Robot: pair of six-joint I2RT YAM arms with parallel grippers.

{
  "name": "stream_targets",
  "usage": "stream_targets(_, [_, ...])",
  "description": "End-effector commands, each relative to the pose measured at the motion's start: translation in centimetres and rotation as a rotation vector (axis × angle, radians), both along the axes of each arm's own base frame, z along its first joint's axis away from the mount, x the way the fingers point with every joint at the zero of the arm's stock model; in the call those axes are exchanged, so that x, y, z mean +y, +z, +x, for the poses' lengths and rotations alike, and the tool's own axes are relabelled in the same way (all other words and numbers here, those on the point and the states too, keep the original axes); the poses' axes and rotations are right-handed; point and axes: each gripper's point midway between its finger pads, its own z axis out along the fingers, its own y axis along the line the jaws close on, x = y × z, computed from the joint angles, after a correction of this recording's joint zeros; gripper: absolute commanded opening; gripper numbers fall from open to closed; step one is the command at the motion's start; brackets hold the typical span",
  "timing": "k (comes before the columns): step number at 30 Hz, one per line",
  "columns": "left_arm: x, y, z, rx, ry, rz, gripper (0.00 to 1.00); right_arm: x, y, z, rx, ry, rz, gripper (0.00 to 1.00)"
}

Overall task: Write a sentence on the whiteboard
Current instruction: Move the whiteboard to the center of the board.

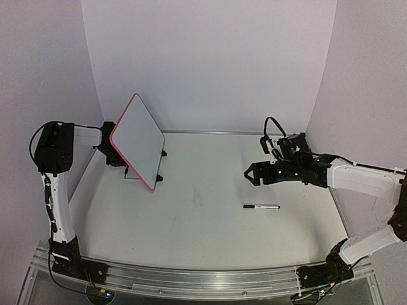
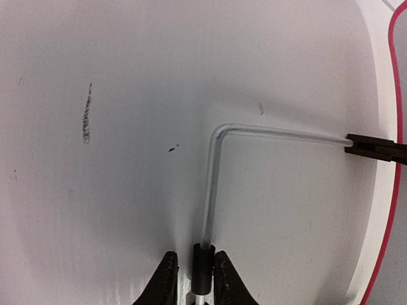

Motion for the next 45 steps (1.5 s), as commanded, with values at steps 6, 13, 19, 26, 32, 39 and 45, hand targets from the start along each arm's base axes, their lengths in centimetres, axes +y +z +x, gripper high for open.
stream_targets(6, [-1.7,-1.3,-0.3,0.02,-0.133,0.047,0.03,1.9,0.9,0.7,-0.051,0.011,-0.025,0.94])
stream_targets(13, [-4.1,-1.4,-1.1,-0.001,-0.247,0.049,0.0,4.2,0.3,-0.4,-0.06,0.106,-0.063,0.91])
stream_targets(19, [-6.7,-0.7,-1.8,-0.027,-0.34,0.026,0.0,7.6,-0.2,-2.1,-0.085,0.226,-0.065,0.92])
stream_targets(26, [-11.4,0.0,-3.1,-0.056,-0.448,-0.087,0.0,11.0,-0.8,-3.8,-0.112,0.32,-0.031,0.89])
stream_targets(32, [-17.0,0.0,-6.0,-0.064,-0.628,-0.186,0.0,13.9,-1.6,-5.0,-0.163,0.367,-0.013,0.88])
stream_targets(39, [-22.3,0.4,-9.7,-0.065,-0.813,-0.254,0.0,16.8,-4.0,-6.0,-0.201,0.39,-0.003,0.8])
stream_targets(45, [-23.6,0.7,-10.3,-0.06,-0.833,-0.283,0.03,18.4,-6.9,-6.7,-0.223,0.389,-0.039,0.71])
